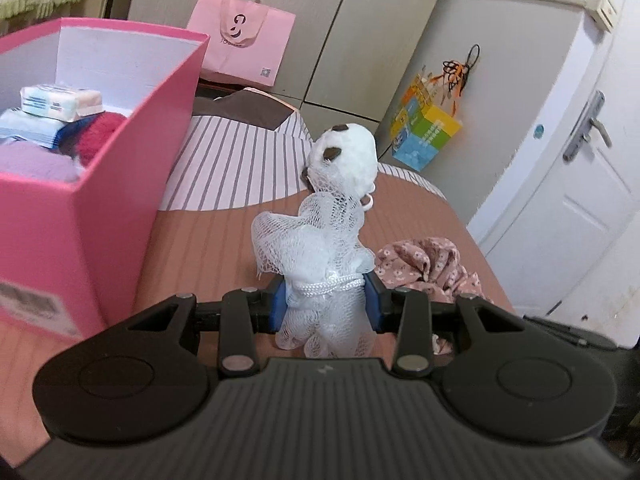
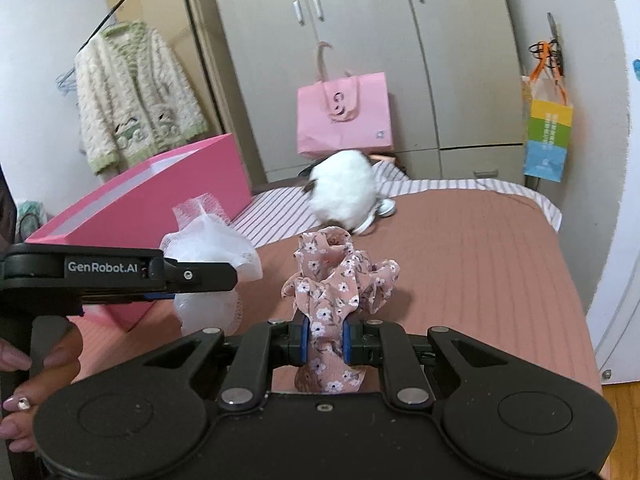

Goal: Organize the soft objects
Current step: 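Lift the bath puff and scrunchie and carry both toward the pink box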

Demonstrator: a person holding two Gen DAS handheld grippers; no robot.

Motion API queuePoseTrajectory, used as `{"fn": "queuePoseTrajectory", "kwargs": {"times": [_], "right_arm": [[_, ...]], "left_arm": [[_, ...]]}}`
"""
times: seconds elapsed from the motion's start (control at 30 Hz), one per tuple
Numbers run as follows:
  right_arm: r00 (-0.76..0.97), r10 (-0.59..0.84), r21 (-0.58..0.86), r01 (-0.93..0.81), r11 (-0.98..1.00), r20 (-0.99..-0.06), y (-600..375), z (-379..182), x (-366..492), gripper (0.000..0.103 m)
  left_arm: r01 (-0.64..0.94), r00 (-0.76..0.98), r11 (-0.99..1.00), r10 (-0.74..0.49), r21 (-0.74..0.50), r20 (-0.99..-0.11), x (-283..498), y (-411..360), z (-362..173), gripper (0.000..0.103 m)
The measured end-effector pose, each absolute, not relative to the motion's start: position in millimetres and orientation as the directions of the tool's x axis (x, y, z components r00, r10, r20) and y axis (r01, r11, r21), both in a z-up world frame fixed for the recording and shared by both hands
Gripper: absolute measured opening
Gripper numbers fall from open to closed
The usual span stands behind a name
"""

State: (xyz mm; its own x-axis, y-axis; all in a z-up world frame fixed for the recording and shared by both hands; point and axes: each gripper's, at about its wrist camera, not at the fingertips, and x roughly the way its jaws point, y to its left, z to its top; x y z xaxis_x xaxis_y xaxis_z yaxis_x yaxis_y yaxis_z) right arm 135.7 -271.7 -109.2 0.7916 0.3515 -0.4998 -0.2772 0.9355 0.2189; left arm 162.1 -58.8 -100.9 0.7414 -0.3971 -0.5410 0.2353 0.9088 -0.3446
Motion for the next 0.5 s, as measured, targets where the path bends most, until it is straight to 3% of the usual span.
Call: {"fn": "queuePoseTrajectory", "kwargs": {"times": [0.3,0.5], "right_arm": [[0.726,0.345,0.146,-0.325,0.934,-0.594,-246.5,-96.9,117.2,0.018],[0.688,0.376,0.122,-0.389,0.913,-0.621,-231.6,-82.3,101.9,0.018]], "left_arm": [[0.284,0.717,0.906,-0.417,-0.313,-0.558,134.2,-44.9,-90.4,0.038],[0.306,0.668,0.909,-0.416,-0.283,-0.617,121.0,-36.2,-81.7,0.038]]}}
